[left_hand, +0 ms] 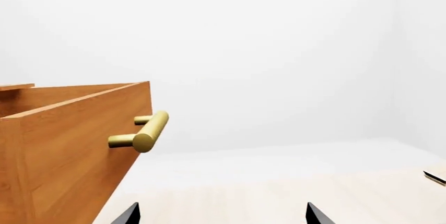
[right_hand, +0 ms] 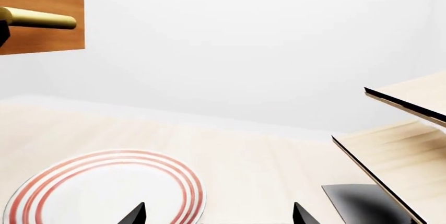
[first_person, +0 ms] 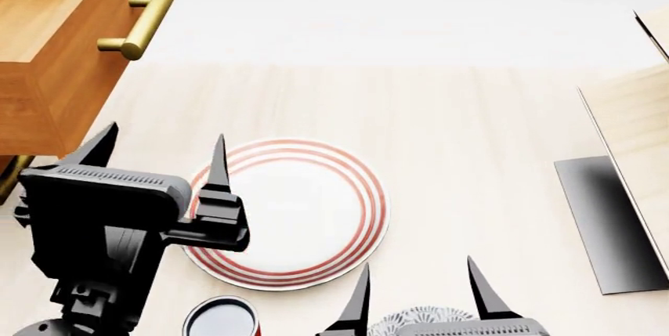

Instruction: Close the top drawer of the cabinet.

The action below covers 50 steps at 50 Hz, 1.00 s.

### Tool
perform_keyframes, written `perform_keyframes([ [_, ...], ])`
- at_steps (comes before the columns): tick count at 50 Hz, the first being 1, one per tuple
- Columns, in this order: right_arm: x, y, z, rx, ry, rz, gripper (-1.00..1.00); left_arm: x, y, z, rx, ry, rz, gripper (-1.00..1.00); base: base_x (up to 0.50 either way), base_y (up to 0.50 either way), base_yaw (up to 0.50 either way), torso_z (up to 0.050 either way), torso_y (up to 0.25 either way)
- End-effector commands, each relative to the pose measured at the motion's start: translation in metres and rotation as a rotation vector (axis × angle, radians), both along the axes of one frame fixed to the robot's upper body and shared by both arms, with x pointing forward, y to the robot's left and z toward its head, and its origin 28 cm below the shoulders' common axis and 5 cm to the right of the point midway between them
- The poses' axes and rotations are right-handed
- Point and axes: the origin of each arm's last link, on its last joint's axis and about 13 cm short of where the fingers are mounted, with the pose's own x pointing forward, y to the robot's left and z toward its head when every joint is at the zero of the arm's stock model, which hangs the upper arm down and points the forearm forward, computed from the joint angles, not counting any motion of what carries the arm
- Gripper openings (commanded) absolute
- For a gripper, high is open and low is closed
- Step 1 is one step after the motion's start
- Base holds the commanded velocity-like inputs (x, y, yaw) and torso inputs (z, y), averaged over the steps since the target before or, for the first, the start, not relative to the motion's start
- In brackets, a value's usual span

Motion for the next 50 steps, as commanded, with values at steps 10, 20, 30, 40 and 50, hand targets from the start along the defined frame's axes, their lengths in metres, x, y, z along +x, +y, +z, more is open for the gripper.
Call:
perform_keyframes([
  [10,0.001,0.003,-0.005,-0.018,0.008,0.019,1.00,0.065,-0.032,0.030,0.068,0.023,0.010,1.00,0.00,0.00,0.00,0.000,0.000],
  [20,0.000,0.005,-0.007,-0.029,0.013,0.030,1.00,0.074,-0.028,0.024,0.073,0.052,0.039,1.00,0.00,0.00,0.00,0.000,0.000],
  [30,0.001,0.007,-0.011,-0.034,0.022,0.039,1.00,0.086,-0.023,0.036,0.122,0.036,0.086,1.00,0.00,0.00,0.00,0.000,0.000],
  [40,0.001,0.013,-0.011,-0.051,0.030,0.047,1.00,0.113,0.072,0.061,0.041,0.043,0.448,1.00,0.00,0.00,0.00,0.000,0.000],
  [50,0.001,0.013,-0.013,-0.057,0.037,0.050,1.00,0.114,0.080,0.062,0.035,0.060,0.479,1.00,0.00,0.00,0.00,0.000,0.000],
])
